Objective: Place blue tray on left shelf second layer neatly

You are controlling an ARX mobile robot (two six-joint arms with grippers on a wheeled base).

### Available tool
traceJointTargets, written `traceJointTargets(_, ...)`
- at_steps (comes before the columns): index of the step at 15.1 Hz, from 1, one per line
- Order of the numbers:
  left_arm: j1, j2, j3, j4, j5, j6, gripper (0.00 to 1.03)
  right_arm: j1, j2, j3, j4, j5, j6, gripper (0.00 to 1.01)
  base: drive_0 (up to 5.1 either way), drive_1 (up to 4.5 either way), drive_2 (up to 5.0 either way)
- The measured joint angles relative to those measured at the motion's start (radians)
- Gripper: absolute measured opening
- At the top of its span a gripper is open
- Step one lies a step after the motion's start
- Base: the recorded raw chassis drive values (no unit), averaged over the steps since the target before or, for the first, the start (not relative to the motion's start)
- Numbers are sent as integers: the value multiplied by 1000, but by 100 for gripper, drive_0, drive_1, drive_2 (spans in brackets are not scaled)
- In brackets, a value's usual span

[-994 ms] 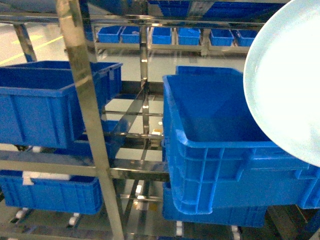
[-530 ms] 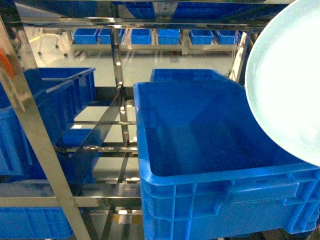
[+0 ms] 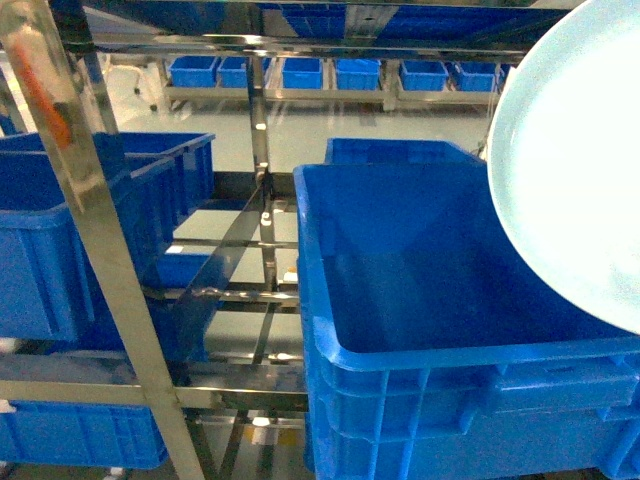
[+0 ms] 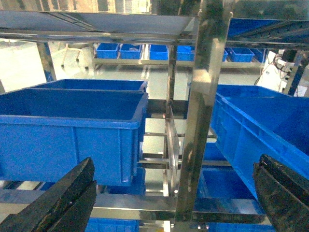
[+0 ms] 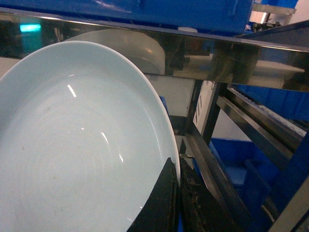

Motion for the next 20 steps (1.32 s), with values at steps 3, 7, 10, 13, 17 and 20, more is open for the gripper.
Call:
traceJointTargets(3, 2, 0, 0, -1, -2, 0, 98, 0, 0, 0, 0, -3, 0, 2, 0, 0, 0)
traceJointTargets(7, 2, 0, 0, 0, -1, 0, 98, -27, -15, 0, -86, -53, 37, 2, 0, 0, 0)
traceJointTargets(10, 2, 0, 0, 0, -1, 0, 98, -88, 24, 0, -222, -119, 260, 2, 0, 0, 0)
traceJointTargets(13, 2, 0, 0, 0, 0, 0, 98, -100, 172, 38, -127, -137, 412, 2, 0, 0, 0)
traceJointTargets(17, 2, 0, 0, 0, 0, 0, 98, -103, 493, 179, 6, -121, 519, 2, 0, 0, 0)
traceJointTargets(20, 2, 0, 0, -1, 0, 0, 98, -73, 616, 278, 14, -82, 530, 2, 0, 0, 0)
